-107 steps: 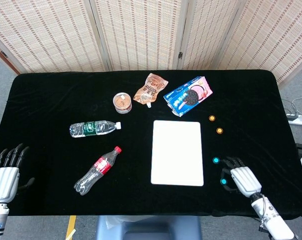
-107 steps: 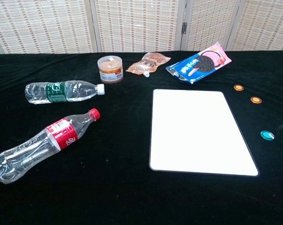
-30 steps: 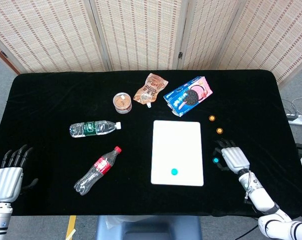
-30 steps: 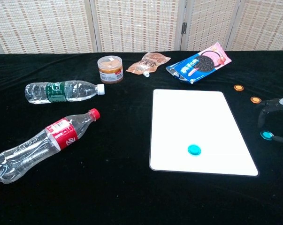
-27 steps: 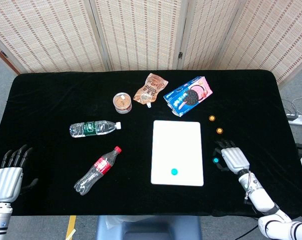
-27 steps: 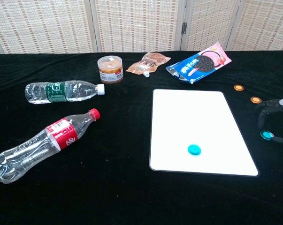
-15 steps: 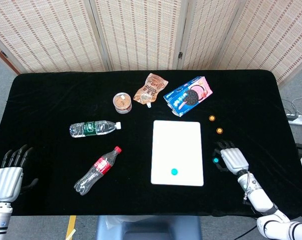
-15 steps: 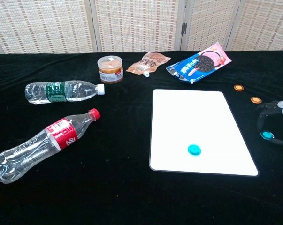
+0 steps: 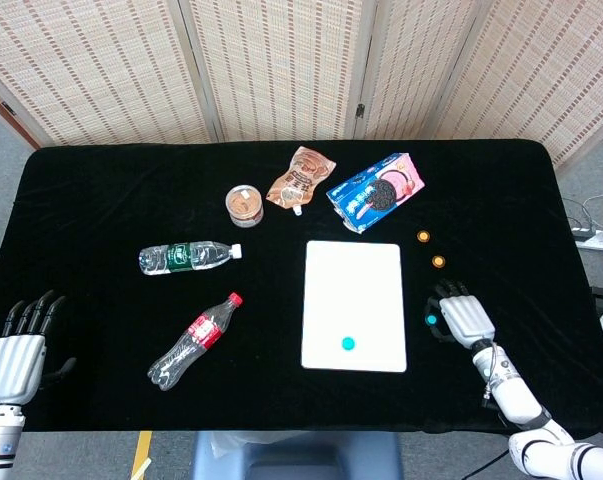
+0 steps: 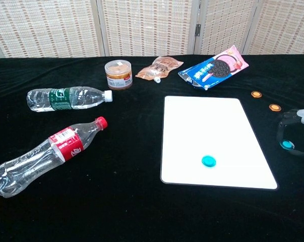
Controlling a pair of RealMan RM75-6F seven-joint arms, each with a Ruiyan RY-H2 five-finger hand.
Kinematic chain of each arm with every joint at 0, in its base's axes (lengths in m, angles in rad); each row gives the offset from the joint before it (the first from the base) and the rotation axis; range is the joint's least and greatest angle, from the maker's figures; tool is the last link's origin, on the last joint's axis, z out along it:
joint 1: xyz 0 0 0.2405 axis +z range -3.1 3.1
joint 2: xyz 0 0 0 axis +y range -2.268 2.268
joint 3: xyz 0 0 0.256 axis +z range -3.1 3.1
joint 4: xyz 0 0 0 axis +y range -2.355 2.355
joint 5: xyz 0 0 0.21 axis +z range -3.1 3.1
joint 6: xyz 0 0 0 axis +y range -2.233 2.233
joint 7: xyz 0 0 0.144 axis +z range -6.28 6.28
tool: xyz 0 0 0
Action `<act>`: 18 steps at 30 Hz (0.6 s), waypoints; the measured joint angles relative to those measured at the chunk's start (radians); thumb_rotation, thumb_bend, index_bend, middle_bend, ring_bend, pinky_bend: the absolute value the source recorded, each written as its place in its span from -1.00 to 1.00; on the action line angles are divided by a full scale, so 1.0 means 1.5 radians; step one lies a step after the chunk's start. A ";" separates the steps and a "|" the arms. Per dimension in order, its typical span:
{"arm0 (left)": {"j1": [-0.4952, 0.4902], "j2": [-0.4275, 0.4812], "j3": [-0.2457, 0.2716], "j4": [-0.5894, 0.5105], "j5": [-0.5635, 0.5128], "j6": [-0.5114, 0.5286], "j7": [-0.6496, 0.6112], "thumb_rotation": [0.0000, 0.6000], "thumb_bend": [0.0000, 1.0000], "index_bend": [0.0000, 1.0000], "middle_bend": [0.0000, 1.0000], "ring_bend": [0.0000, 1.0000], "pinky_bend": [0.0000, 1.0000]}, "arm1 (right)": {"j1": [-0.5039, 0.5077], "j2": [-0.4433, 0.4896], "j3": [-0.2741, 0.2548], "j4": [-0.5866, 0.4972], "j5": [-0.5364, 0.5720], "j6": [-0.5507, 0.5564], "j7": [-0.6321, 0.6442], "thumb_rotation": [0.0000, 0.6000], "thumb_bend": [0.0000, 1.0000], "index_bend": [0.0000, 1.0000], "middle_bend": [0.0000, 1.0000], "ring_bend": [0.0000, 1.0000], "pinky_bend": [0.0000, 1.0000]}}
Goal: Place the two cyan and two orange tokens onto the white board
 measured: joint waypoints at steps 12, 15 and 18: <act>-0.001 0.002 -0.001 -0.005 0.001 0.001 0.002 1.00 -0.49 -0.83 -0.88 -0.77 -1.00 | 0.014 0.059 0.002 -0.109 -0.060 0.025 0.004 1.00 -0.14 0.05 -0.59 -0.89 -1.00; 0.000 0.002 0.000 -0.005 0.000 0.001 0.001 1.00 -0.49 -0.83 -0.88 -0.77 -1.00 | 0.032 0.074 0.002 -0.157 -0.079 0.015 -0.013 1.00 -0.14 0.05 -0.60 -0.89 -1.00; 0.002 0.003 0.000 -0.005 -0.001 0.003 0.000 1.00 -0.49 -0.83 -0.88 -0.77 -1.00 | 0.054 0.077 0.000 -0.181 -0.088 -0.009 -0.039 1.00 -0.14 0.05 -0.60 -0.89 -1.00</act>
